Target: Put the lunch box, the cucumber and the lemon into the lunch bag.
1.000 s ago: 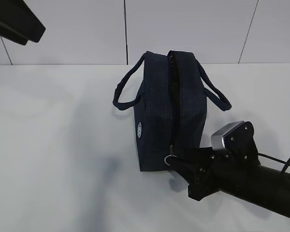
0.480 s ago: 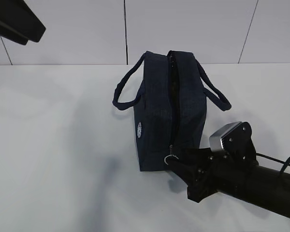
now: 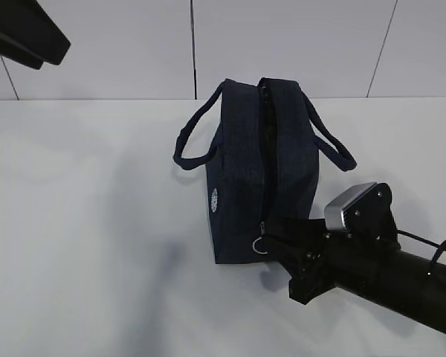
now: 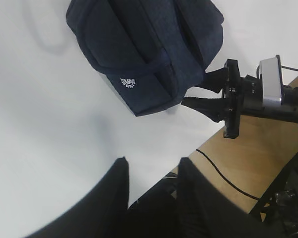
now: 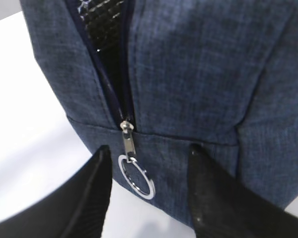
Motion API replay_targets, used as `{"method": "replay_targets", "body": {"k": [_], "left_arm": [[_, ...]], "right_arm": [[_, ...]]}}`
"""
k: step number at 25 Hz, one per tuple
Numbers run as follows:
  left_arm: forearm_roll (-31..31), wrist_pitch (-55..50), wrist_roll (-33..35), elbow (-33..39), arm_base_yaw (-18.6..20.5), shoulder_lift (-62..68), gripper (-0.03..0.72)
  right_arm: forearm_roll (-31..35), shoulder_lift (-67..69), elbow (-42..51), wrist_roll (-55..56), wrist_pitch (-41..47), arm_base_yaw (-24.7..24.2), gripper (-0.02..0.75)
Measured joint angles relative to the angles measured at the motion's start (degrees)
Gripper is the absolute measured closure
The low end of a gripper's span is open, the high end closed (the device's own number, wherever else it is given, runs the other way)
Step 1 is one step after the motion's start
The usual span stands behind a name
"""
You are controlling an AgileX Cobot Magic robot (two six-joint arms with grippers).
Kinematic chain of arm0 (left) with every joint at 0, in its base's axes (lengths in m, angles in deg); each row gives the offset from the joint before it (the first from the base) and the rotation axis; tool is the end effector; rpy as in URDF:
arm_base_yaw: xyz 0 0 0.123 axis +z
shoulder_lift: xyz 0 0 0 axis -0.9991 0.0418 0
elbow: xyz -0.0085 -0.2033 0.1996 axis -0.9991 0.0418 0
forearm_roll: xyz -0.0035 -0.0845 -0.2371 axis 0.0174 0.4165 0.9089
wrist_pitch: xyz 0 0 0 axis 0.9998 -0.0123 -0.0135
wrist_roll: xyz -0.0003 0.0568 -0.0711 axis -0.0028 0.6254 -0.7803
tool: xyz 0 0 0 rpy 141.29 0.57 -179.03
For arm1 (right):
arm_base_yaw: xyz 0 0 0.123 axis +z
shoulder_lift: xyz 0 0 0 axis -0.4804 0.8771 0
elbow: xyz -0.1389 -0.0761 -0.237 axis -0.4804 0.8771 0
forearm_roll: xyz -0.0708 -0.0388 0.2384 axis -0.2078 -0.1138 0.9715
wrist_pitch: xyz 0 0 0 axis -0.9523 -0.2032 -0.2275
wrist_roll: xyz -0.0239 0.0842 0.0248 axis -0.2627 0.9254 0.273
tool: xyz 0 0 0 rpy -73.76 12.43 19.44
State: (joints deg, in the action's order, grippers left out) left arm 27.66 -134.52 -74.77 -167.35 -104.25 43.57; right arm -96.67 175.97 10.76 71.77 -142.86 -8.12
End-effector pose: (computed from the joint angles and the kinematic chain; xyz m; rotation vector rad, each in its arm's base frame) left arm 0.2513 -0.1195 0.4000 0.6066 2.5163 -0.7198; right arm 0.2450 0.1263 0.0957 -0.6109 1.8315 0.5669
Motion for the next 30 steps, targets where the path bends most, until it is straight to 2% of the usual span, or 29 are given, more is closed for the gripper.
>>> {"method": "replay_targets", "body": {"k": [11,18,30], "left_arm": [[0.0,0.0,0.0,0.0,0.0,0.0,0.452],[0.0,0.0,-0.09,0.0,0.0,0.0,0.452],[0.0,0.0,-0.09,0.0,0.0,0.0,0.452]], "right_arm": [[-0.73,2.5,-1.11,-0.58,-0.35,0.0,0.367],[-6.76,2.5,-2.2,-0.1,-0.35,0.0,0.367],[-7.02,2.62,-4.24,0.53,1.58,0.0,0.367]]}}
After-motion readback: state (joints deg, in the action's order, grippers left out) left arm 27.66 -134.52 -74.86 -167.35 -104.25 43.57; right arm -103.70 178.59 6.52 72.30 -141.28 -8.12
